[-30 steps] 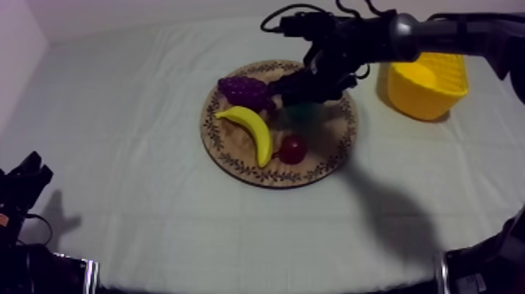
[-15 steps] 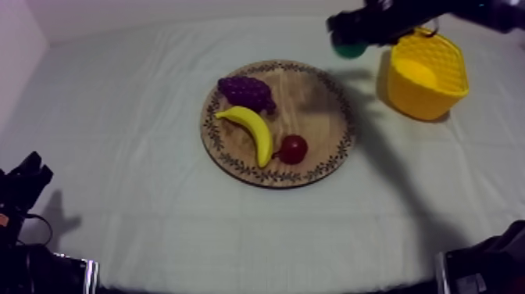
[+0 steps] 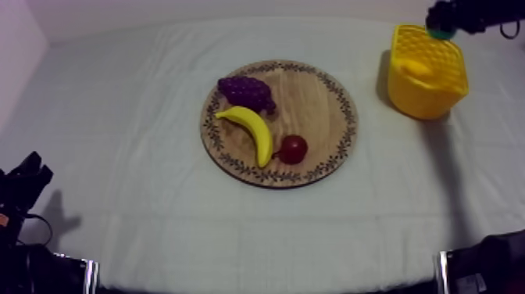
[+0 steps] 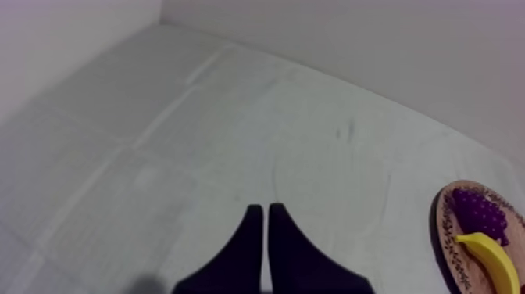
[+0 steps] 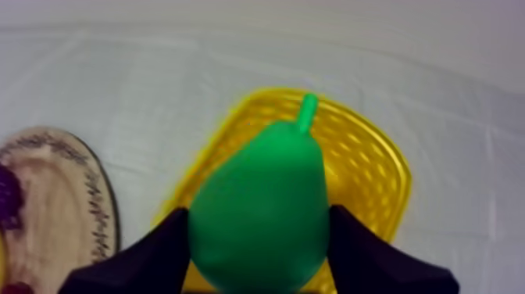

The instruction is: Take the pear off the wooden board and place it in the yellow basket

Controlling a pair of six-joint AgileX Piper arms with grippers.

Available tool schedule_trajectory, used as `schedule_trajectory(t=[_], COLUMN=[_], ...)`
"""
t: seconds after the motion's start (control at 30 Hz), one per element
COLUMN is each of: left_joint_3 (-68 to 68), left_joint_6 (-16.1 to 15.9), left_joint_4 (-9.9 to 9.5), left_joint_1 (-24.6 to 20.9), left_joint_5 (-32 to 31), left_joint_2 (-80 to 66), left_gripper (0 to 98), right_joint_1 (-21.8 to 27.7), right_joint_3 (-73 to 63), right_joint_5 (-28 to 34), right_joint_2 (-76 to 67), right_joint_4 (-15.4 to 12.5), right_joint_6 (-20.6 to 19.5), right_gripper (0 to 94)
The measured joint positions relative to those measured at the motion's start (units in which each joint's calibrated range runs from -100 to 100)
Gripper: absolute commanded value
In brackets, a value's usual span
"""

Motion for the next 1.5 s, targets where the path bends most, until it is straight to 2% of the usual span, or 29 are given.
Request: schedule_trajectory(t=[0.17, 0.33, 0.8, 0.97, 1.03, 1.07, 1.13, 1.2, 1.3, 1.5], left_joint_3=[0.0, 0.0, 0.0, 0.0, 0.0, 0.0, 0.0, 0.0, 0.0, 0.0], left_joint_6=[0.0, 0.0, 0.0, 0.0, 0.0, 0.0, 0.0, 0.0, 0.0, 0.0], left_joint_4=[0.0, 0.0, 0.0, 0.0, 0.0, 0.0, 0.0, 0.0, 0.0, 0.0], left_joint_1=[0.0, 0.0, 0.0, 0.0, 0.0, 0.0, 0.0, 0.0, 0.0, 0.0], left_joint_5=[0.0, 0.0, 0.0, 0.0, 0.0, 0.0, 0.0, 0.0, 0.0, 0.0], left_joint_2=[0.0, 0.0, 0.0, 0.0, 0.0, 0.0, 0.0, 0.0, 0.0, 0.0], left_gripper=[0.1, 0.1, 0.1, 0.1, 0.1, 0.1, 0.1, 0.1, 0.1, 0.1], right_joint_1=[1.12, 1.82, 1.6, 0.64, 0.61, 0.65, 1.1, 1.85, 3.16, 6.02], right_joint_3=[4.46, 3.13, -4.98, -4.3, -3.87, -3.52, -2.42, -0.73, 2.74, 13.12], right_joint_5=[-4.18, -7.92, -9.94, -11.08, -11.5, -11.6, -11.59, -11.95, -12.35, -12.62], right_joint_2=[4.46, 11.01, 25.57, 27.05, 26.7, 26.24, 24.9, 22.58, 17.98, 4.16], right_joint_4=[0.29, 1.4, 4.39, 7.3, 7.83, 7.76, 7.11, 5.66, 3.11, -3.83], right_joint_6=[-0.03, -0.98, -3.25, -5.85, -6.59, -6.75, -6.64, -5.8, -3.19, 2.71], right_gripper=[46.5, 46.3, 57.2, 61.4, 54.6, 47.2, 26.2, 13.2, 4.9, 1.1])
